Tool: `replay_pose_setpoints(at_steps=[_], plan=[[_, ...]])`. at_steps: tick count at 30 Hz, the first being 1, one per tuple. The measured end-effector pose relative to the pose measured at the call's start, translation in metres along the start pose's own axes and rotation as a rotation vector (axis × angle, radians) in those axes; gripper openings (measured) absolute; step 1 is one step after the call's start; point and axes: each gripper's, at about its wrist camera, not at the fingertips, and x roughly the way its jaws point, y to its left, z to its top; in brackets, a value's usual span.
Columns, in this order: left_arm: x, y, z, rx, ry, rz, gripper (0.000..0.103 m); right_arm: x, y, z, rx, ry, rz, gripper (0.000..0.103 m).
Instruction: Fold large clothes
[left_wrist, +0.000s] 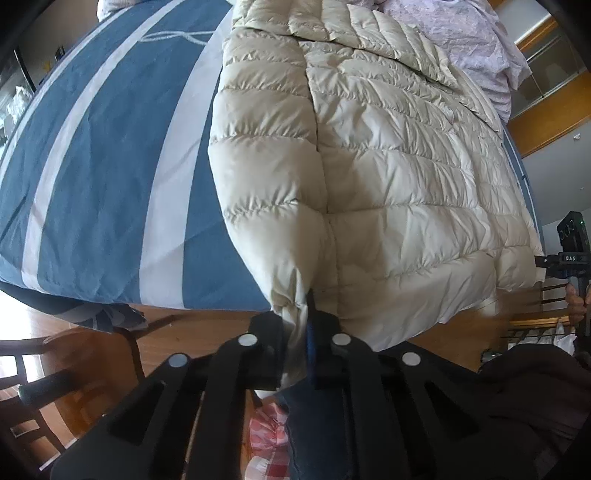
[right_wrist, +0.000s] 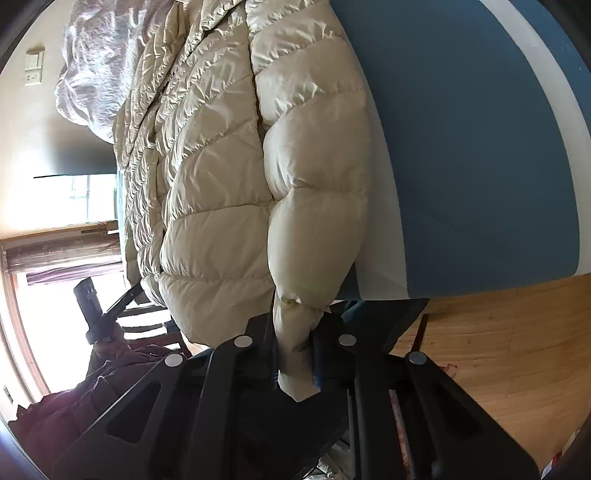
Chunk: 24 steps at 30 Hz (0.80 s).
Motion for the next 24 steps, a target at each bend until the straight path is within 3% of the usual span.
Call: replay_pose_setpoints(at_steps=[24], plan=[[-0.030,-0.013,0.017,0.083,-0.114,0.094,0.004,-0.034,0.012,0.022,-0.080,-0.116,-0.028,0.009]])
